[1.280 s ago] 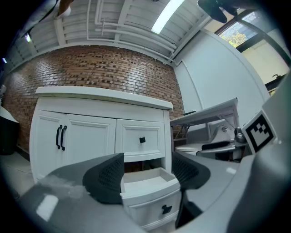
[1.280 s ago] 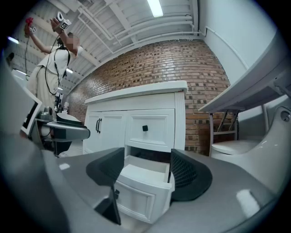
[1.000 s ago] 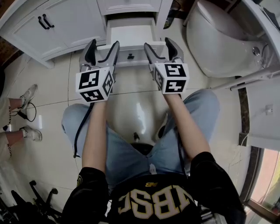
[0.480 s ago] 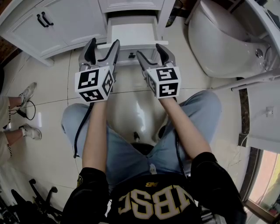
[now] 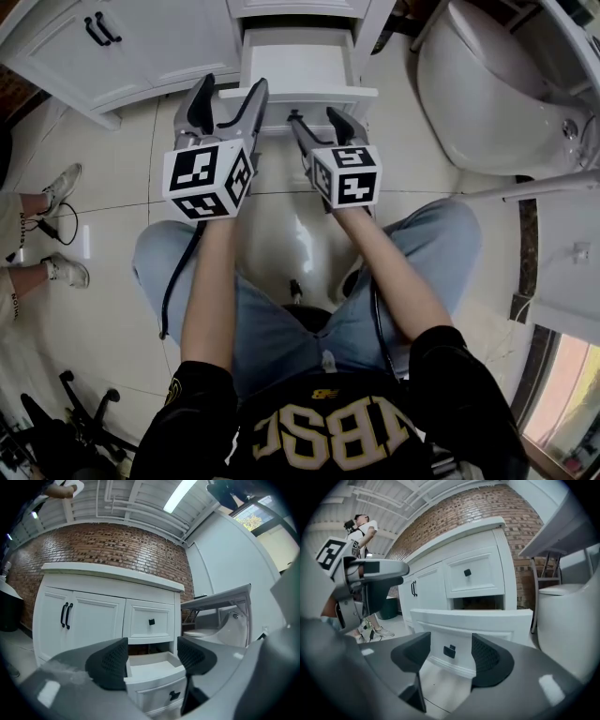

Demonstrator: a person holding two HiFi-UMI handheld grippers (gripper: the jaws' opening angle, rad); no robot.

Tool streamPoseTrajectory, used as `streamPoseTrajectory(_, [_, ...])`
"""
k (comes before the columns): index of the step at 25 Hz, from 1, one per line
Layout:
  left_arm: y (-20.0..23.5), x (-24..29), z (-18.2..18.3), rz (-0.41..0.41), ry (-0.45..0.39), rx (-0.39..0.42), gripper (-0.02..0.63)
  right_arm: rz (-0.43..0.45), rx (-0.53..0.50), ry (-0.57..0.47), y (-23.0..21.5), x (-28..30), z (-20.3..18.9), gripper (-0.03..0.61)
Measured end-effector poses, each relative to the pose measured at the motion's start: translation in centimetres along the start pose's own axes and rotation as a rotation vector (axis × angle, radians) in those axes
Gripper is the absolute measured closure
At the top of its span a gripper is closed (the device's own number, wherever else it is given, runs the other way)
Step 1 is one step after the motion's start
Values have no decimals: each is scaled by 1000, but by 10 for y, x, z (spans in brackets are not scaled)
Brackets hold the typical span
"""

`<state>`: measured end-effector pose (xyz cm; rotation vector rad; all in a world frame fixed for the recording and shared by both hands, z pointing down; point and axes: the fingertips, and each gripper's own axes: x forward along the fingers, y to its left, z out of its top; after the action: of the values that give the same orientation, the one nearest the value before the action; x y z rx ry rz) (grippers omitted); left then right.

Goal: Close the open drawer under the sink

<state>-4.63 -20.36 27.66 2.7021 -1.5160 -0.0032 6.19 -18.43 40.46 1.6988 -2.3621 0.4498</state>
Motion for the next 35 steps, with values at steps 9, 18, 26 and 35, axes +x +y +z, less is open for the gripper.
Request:
streamPoseTrajectory(9, [5, -11, 8, -13, -4, 2, 284, 22, 158, 138, 1, 30, -36, 418])
streamPoseTrajectory(18, [20, -3, -8, -5, 25, -26, 285, 5, 211, 159, -2, 47, -42, 498])
streamPoseTrajectory(26, [16, 19, -11, -41, 27, -53, 285, -22, 153, 153, -12, 67, -33, 511])
streamPoseTrajectory(35, [49, 51, -24, -14, 50, -53, 285, -55, 170, 174, -37, 107, -13, 511])
